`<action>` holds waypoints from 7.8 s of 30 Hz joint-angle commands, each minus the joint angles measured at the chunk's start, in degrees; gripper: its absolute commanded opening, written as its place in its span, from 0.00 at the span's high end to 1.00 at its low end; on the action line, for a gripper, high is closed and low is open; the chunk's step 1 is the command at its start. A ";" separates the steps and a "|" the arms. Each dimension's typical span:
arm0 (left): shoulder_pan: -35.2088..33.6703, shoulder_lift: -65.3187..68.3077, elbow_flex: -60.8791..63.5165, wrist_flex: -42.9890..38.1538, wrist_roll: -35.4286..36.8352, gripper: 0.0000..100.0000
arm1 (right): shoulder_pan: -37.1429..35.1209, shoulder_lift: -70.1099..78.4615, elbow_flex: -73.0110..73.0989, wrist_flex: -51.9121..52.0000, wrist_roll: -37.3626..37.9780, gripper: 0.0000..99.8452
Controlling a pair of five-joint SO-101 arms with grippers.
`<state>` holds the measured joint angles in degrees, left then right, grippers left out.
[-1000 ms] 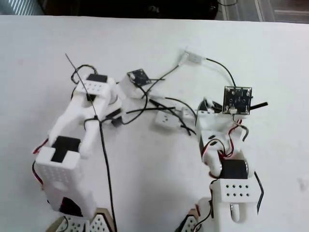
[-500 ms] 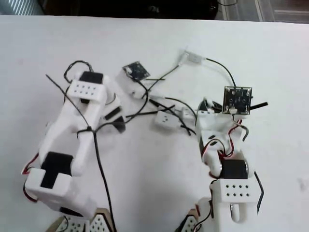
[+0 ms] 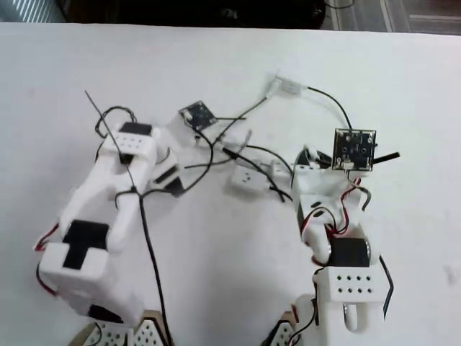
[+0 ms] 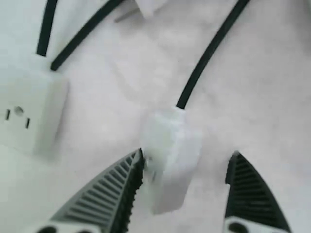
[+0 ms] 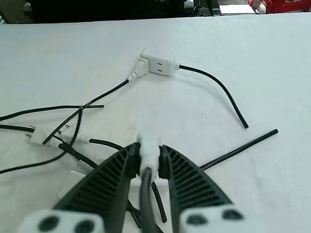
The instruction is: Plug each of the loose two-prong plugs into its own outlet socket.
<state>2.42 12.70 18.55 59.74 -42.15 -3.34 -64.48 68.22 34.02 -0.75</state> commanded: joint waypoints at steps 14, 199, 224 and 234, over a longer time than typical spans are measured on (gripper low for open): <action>1.19 8.04 -16.62 15.82 -0.26 0.98 | -0.04 -0.66 -0.44 -0.66 -0.26 0.98; -20.53 -64.31 38.07 0.00 19.96 0.78 | -32.92 6.02 -5.45 6.29 6.86 0.98; -26.59 -70.37 54.42 -13.89 24.18 0.78 | -41.27 49.80 -21.98 -7.25 6.86 0.98; -26.68 -70.37 54.59 -13.89 24.09 0.78 | -41.36 51.38 -29.71 6.11 6.77 0.98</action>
<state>-23.69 -56.40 73.05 46.99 -18.51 -44.84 -13.23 42.73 36.48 5.85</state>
